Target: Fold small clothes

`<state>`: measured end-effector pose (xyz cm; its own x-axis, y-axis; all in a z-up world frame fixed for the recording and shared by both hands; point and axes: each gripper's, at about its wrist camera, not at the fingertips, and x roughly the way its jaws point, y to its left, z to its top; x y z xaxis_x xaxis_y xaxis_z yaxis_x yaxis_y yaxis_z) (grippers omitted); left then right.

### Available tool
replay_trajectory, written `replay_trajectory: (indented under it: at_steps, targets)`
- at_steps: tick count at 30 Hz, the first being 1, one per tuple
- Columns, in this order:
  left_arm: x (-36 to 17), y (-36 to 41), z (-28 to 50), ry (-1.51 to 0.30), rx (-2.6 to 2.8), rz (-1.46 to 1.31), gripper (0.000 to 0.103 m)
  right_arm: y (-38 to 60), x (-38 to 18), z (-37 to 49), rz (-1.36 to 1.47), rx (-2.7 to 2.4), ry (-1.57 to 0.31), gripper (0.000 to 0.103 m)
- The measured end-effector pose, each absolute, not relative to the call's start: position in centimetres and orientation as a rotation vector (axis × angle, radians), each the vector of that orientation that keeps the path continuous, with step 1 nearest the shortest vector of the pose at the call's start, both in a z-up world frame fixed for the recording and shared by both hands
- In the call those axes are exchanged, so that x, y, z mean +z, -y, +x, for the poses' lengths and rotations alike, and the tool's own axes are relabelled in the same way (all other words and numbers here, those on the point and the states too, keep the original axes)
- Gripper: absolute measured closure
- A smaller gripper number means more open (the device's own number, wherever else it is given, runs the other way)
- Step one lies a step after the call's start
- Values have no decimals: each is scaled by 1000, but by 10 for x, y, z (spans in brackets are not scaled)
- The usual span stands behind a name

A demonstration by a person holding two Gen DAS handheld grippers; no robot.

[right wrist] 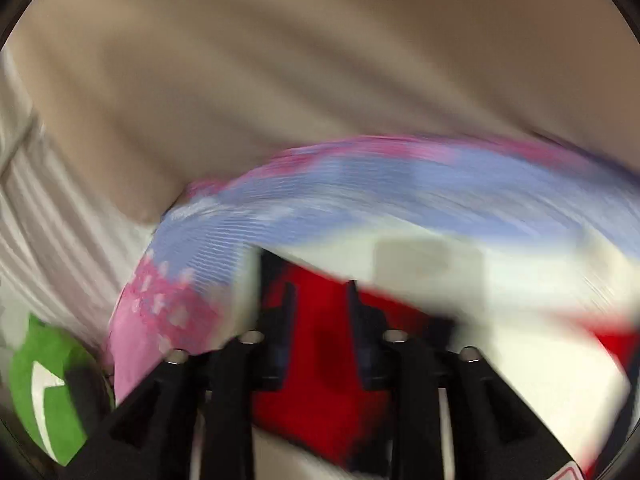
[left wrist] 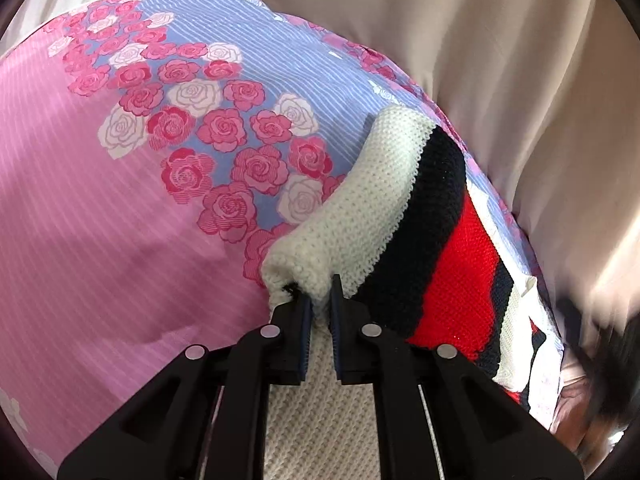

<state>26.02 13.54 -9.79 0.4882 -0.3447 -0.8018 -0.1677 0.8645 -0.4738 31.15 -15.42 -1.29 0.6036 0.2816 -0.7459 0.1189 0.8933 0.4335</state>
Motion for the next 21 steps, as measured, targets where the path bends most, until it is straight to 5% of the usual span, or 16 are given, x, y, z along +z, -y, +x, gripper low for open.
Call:
replay_trajectory:
  at_steps: [4, 8, 10, 11, 16, 21]
  targets:
    - [-98, -134, 263, -1060, -112, -522, 94, 252, -46, 198, 673, -211, -981, 65]
    - [-95, -131, 259, -1069, -83, -536, 94, 260, -67, 194, 733, -167, -1013, 65]
    - [-94, -131, 258, -1083, -63, -556, 94, 245, -69, 209, 686, -122, -1015, 72]
    - [-92, -132, 259, -1089, -55, -566, 94, 241, -70, 214, 651, -125, -1024, 94]
    - [-93, -131, 259, -1120, -75, -565, 93, 263, -37, 198, 589, -208, -905, 96]
    - [-90, -113, 256, -1098, -22, -473, 92, 279, -88, 195, 636, -246, -995, 97]
